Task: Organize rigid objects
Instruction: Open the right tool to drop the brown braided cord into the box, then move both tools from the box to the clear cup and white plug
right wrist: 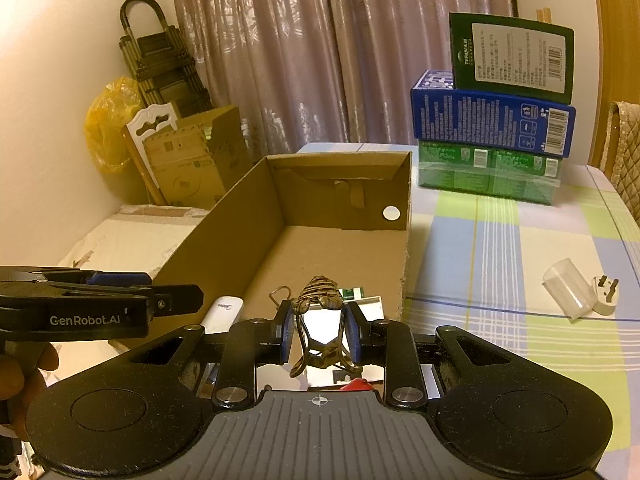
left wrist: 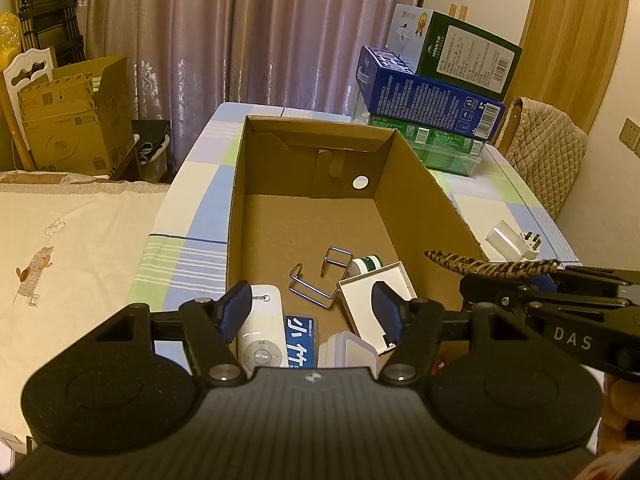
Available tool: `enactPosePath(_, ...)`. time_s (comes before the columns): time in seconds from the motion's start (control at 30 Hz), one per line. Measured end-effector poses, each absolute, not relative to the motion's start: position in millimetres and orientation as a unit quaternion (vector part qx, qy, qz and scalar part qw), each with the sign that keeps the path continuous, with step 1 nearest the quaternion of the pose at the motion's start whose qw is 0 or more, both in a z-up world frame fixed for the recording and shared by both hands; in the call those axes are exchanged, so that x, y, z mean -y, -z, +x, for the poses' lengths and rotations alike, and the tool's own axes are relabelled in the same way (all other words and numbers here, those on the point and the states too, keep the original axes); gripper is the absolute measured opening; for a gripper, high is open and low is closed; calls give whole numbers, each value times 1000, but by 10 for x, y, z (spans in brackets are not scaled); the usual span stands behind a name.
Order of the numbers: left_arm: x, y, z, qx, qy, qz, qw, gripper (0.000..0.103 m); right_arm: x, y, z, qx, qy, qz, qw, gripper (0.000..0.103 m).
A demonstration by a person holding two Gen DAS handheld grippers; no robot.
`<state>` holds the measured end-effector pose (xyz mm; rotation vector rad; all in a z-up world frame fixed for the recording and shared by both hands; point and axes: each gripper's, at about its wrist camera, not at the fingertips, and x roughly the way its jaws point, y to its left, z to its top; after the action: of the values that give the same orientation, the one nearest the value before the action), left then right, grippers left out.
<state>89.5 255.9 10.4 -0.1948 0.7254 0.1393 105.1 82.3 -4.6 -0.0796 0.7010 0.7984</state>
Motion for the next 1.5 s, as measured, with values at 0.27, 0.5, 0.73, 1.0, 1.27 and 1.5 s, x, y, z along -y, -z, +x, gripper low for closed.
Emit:
enactPosePath(0.27,-2572,-106,878,-353,-69,-94,928,62,-744,-20,1034,-304,-383,-18,872,50)
enactPosePath(0.5,-2531,-132,838,-351,-69,-95,929,62,-491,-60,1038,-304,-359,9,882,51)
enactPosePath(0.73,-2378,-225,759,-347,-65,-91,931,62,-265,-149,964,-305,-342,12,888,51)
enactPosePath(1.0,-2184,-365,634,-340,-60,-82,935,62,-6,-306,824,-296,-332,23,895,51)
enactPosePath(1.27,-1926,-471,496,-336,-49,-75,938,62,327,-417,708,-294,-312,31,903,55)
enactPosePath(1.5,-1607,-517,442,-333,-29,-63,940,62,717,-453,647,-294,-281,43,913,59)
